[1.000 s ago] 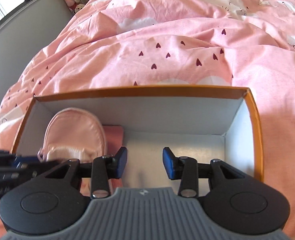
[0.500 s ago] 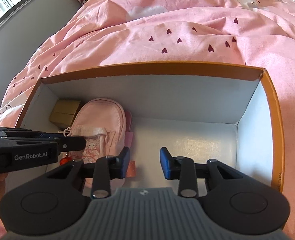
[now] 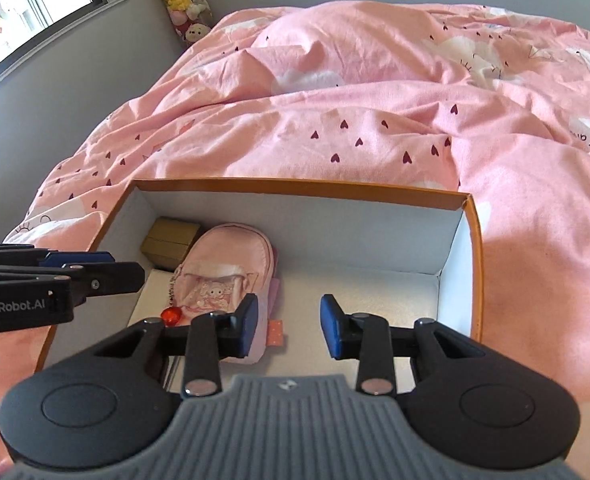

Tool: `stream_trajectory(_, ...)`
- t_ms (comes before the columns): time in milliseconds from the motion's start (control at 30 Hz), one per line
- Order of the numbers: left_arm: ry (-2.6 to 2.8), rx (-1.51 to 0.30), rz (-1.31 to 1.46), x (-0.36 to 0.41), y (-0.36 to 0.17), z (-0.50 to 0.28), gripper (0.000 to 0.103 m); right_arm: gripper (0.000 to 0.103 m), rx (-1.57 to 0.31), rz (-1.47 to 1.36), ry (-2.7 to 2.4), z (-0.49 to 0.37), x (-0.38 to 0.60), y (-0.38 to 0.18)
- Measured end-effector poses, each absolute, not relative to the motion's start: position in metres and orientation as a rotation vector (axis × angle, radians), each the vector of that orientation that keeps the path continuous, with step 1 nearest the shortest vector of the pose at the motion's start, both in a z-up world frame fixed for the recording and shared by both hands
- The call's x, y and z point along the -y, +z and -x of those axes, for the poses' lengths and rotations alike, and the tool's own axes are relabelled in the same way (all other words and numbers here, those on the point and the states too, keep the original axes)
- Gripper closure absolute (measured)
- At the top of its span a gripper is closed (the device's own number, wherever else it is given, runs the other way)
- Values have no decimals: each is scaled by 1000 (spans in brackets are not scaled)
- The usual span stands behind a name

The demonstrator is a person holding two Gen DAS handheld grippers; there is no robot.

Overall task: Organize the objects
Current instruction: 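Move both grippers out of the shoebox down to the items beside it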

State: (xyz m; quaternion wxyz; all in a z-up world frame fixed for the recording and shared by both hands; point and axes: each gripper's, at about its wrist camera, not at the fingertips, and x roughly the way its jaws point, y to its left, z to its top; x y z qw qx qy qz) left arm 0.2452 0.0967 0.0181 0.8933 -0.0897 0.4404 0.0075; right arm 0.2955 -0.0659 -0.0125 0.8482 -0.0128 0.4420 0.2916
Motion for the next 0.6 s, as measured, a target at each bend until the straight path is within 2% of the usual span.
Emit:
stream_trajectory(167,5,-855,217,-90,36,-199,61,63,-872,15,624,-254,87,9)
stream_trajectory(367,21,-860,276,-93,29,-150,61,62,-833,-26,664,-200,109,23)
stream_trajectory(600,-50,-898,329,-84,3,-107,61,63,-922,-22,670,-158,120,6)
